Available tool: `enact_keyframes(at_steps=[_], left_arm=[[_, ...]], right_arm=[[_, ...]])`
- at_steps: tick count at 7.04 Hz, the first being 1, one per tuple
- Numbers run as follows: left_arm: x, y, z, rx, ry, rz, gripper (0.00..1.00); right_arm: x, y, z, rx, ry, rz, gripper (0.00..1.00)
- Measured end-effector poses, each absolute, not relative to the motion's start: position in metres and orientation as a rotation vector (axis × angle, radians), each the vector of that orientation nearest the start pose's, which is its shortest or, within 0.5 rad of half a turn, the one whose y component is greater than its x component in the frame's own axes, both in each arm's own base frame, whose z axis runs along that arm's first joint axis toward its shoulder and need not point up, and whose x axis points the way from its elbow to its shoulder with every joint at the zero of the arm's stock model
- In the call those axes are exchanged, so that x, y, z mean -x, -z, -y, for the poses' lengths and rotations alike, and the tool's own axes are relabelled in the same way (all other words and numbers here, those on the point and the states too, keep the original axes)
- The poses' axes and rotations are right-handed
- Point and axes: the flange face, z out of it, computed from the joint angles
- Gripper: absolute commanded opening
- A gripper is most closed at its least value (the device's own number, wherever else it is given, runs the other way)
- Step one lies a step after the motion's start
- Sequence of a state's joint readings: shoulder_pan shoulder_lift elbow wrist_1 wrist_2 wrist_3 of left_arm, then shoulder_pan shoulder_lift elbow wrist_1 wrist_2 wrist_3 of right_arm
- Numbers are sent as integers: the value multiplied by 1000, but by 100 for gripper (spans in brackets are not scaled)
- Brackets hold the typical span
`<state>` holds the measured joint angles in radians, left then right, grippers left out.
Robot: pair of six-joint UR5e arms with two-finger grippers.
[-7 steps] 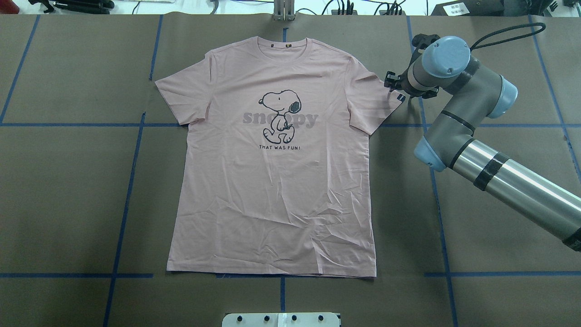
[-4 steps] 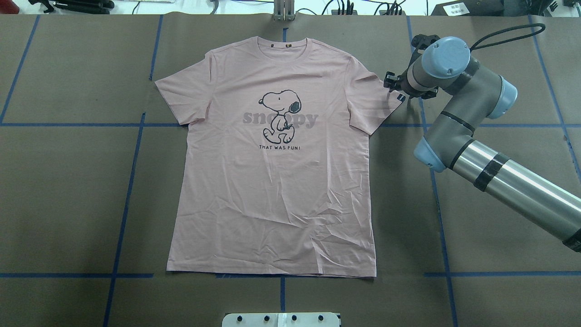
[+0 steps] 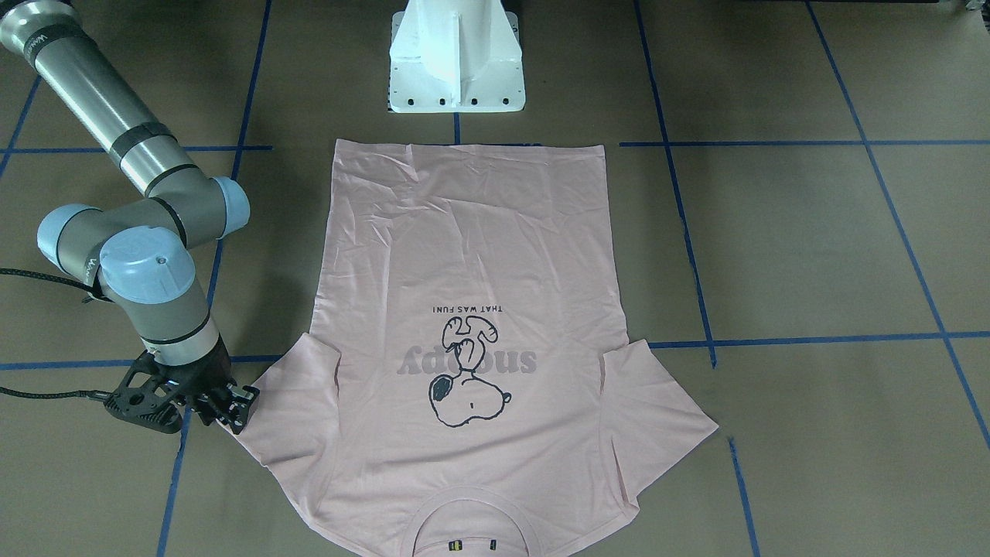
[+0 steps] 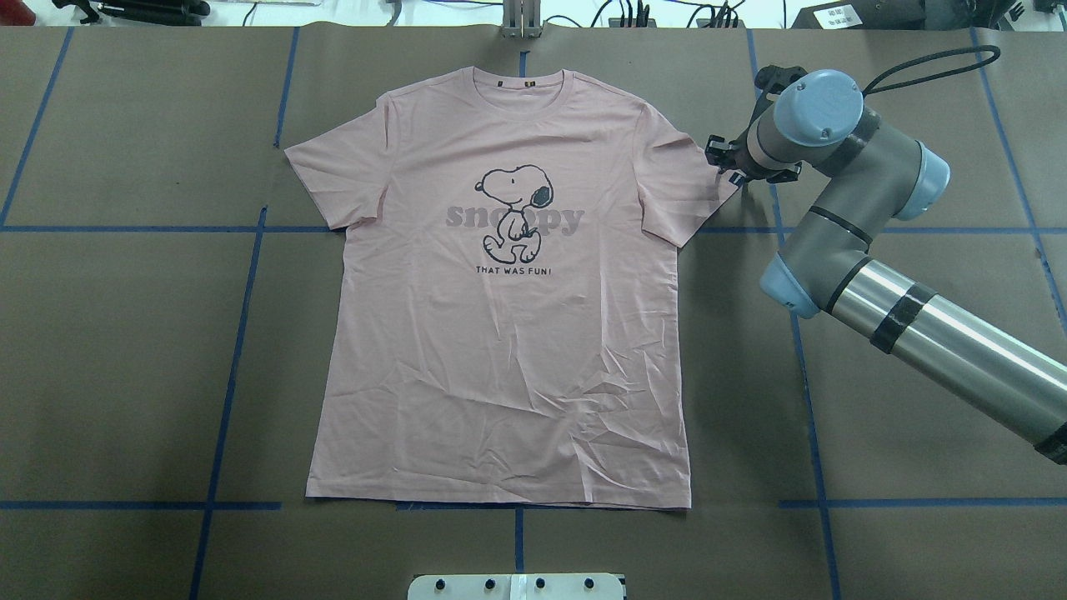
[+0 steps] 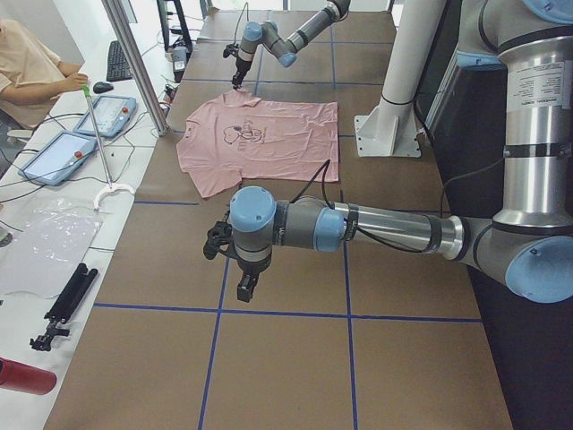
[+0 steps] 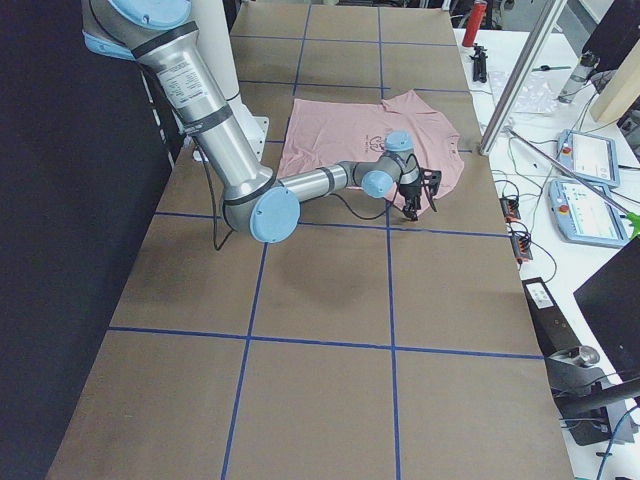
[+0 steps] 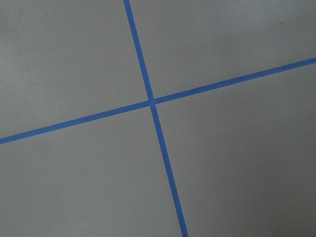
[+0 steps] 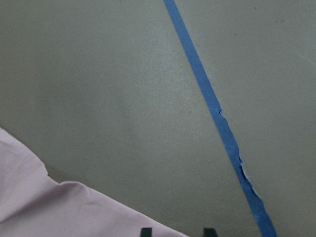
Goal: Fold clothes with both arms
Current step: 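Move the right gripper down to the sleeve nearest it, then fold the sleeve onto the shirt with the right gripper while the left arm approaches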
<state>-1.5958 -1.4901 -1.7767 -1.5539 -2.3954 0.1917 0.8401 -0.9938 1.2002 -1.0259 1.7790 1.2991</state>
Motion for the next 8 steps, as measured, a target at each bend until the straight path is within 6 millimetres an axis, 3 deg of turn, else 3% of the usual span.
enact_keyframes(at_steps=[1,3,4,6,8], left_arm=[[72,-595,459,-189,-199,-818,100],[72,-596,459,-187,-197,-825,100],[71,-595,459,-188,-197,-831,100],[73,-592,459,-196,-194,-842,100],[80,-588,457,-208,-181,-841,100]], right_arm=[[421,-443,636,-214,-458,753,0],[423,-439,634,-198,-451,768,0],[424,-428,633,-191,-445,791,0],[439,-379,633,-183,-466,863,0],[475,-338,640,-156,-500,897,0]])
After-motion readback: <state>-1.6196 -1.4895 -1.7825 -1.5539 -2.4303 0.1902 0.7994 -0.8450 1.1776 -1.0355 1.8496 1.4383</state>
